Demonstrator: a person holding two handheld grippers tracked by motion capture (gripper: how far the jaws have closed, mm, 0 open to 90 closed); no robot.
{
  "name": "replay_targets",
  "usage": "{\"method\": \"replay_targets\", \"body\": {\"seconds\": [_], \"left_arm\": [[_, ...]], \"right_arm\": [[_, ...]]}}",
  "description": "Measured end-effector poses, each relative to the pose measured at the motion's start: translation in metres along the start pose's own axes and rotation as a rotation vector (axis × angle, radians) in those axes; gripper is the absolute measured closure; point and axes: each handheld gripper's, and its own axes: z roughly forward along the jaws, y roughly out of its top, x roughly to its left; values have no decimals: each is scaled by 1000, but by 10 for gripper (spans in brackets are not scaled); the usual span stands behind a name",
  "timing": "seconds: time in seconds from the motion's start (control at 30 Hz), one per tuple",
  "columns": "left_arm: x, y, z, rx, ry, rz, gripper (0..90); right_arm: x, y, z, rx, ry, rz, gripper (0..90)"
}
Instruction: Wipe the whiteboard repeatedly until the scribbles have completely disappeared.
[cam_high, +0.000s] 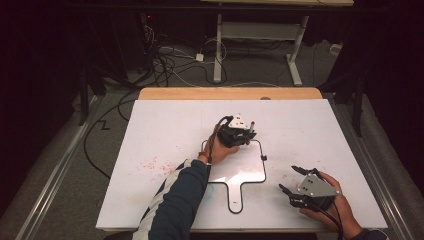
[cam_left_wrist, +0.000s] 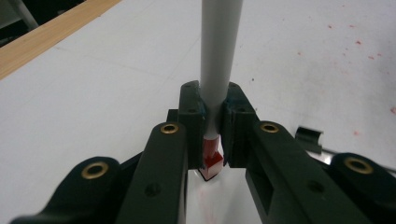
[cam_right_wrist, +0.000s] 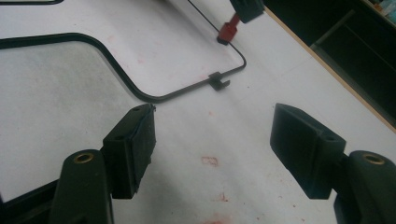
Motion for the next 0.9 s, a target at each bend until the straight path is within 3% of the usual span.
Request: {"method": "replay_targets", "body": {"seconds": [0.13, 0.23, 0.5, 0.7, 0.9], "left_arm": [[3, -15, -19, -17, 15, -20, 785], [2, -18, -23, -16, 19, -22, 786], [-13, -1, 0, -5, -12, 35, 785], [-20, 10, 19, -23, -33, 25, 785], [-32, 10, 20, -32, -100, 29, 785]], "right_arm": [[0, 1, -1, -4, -2, -2, 319], [1, 2, 0, 1, -2, -4, 319], [3, 4, 2, -3, 7, -15, 319], [1, 2, 2, -3, 9, -12, 319], [0, 1, 0, -2, 3, -14, 318]]}}
